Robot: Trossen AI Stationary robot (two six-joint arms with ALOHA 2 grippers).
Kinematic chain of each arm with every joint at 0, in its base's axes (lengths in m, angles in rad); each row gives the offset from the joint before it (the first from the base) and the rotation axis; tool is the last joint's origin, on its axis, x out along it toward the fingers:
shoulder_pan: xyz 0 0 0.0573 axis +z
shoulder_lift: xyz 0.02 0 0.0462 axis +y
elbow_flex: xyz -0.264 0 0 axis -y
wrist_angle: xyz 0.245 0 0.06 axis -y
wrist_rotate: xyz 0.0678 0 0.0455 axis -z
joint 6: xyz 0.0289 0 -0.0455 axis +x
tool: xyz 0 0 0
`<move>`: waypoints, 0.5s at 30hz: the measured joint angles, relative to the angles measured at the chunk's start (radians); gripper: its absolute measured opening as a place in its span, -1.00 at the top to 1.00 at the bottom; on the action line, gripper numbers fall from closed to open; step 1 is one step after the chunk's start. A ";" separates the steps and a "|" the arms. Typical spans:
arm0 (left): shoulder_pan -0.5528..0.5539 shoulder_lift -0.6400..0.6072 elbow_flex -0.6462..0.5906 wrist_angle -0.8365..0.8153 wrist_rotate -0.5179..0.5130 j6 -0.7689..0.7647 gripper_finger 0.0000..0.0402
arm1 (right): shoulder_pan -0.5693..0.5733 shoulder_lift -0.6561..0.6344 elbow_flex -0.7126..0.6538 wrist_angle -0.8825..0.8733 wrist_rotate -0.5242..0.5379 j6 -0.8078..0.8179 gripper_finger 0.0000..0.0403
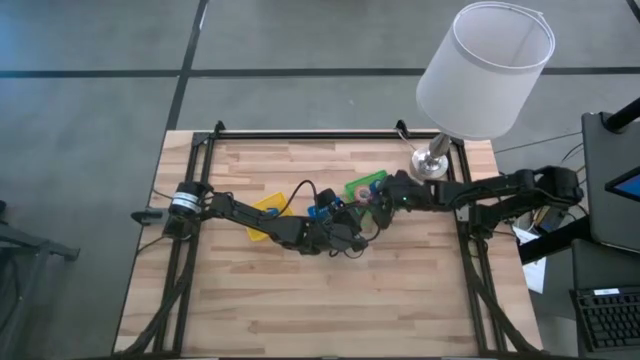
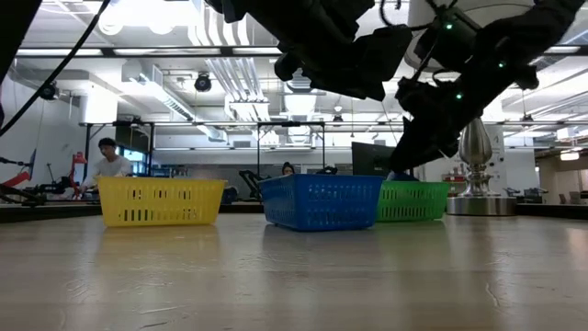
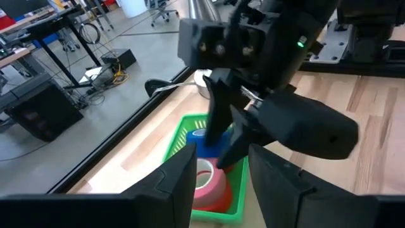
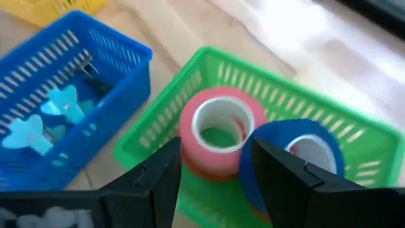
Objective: Pick and place Stapler, Stapler remover, tape
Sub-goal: Put the blue tape into the green bin
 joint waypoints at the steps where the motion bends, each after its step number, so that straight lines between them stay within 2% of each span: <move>1: 0.000 0.000 0.000 0.000 0.000 0.000 0.27 | 0.000 0.004 0.019 -0.049 -0.005 0.002 0.09; 4: 0.001 0.000 -0.001 -0.009 0.000 0.000 0.27 | 0.002 0.030 0.064 -0.192 -0.005 0.011 0.09; 6: 0.001 0.000 -0.001 -0.012 0.000 -0.001 0.27 | 0.002 0.051 0.082 -0.242 0.048 0.038 0.09; 9: 0.001 0.000 -0.001 -0.017 0.000 -0.004 0.27 | 0.001 0.084 0.105 -0.275 0.149 0.044 0.09; 15: 0.002 0.000 -0.001 -0.019 0.000 -0.004 0.27 | 0.002 0.112 0.178 -0.277 0.163 0.018 0.09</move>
